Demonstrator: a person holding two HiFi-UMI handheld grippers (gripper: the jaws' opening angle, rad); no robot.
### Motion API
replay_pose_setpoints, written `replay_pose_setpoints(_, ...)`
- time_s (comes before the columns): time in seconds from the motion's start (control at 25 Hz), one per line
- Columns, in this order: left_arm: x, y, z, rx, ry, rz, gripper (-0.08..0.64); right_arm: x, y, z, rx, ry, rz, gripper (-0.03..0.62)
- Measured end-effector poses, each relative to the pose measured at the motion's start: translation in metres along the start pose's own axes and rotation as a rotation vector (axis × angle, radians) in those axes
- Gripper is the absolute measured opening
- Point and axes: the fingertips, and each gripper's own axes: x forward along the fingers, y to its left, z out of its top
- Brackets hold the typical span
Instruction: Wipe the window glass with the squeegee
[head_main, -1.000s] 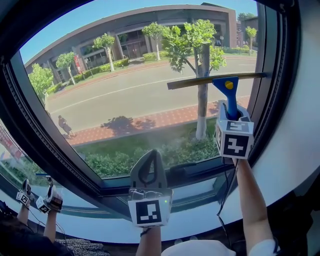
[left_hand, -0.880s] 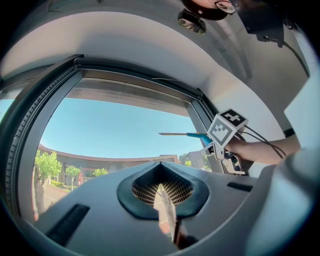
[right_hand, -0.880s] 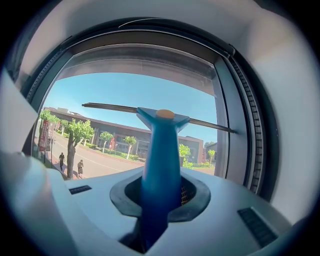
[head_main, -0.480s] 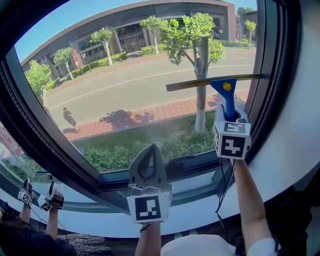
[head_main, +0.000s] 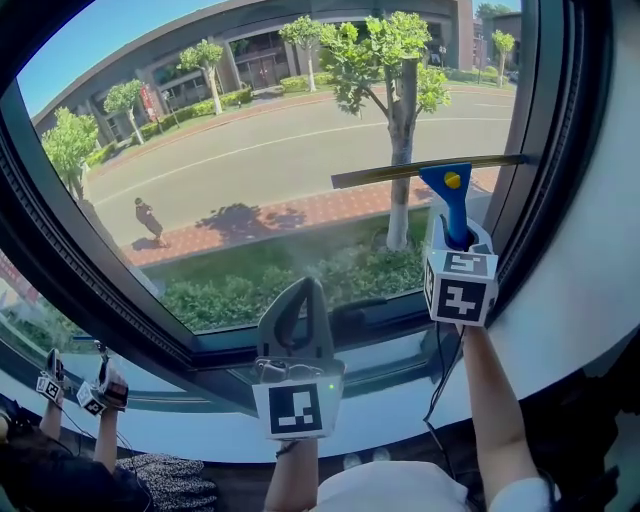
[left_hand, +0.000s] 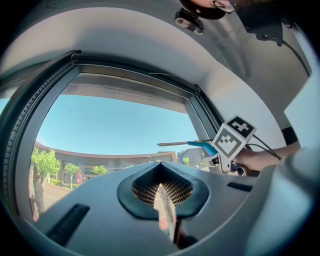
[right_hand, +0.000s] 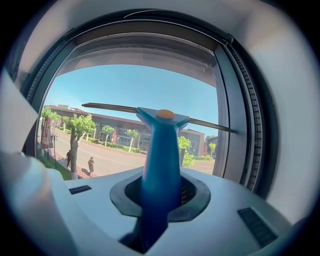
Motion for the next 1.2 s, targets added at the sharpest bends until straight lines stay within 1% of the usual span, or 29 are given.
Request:
replay_pose_setpoints(0.4, 0.006, -0.011, 0.012, -0.01, 0.011, 0.006, -0.008, -0.003, -0.004, -0.014, -0.024, 0.047, 0.013, 0.072)
replay_pose_setpoints(0.52, 0.0, -0.008, 0.006, -0.001, 0.019, 0.005, -0.009, -0.006, 0.004, -0.026, -0.032, 0.062, 0.014, 0.072)
replay_pose_setpoints(0.68, -0.006, -0.004, -0.001, -0.007, 0.028, 0.006, -0.009, -0.008, 0.016, -0.039, -0.022, 0.079, 0.02, 0.072)
replay_pose_setpoints(0.92, 0.002, -0.012, 0.001, -0.004, 0.045, 0.001, -0.009, -0.007, 0.009, -0.044, -0.033, 0.098, 0.018, 0.072)
replay_pose_setpoints(1.2, 0.012, -0.018, 0.006, -0.008, 0.044, -0.019, -0.009, -0.006, 0.006, -0.049, -0.037, 0.126, 0.013, 0.072)
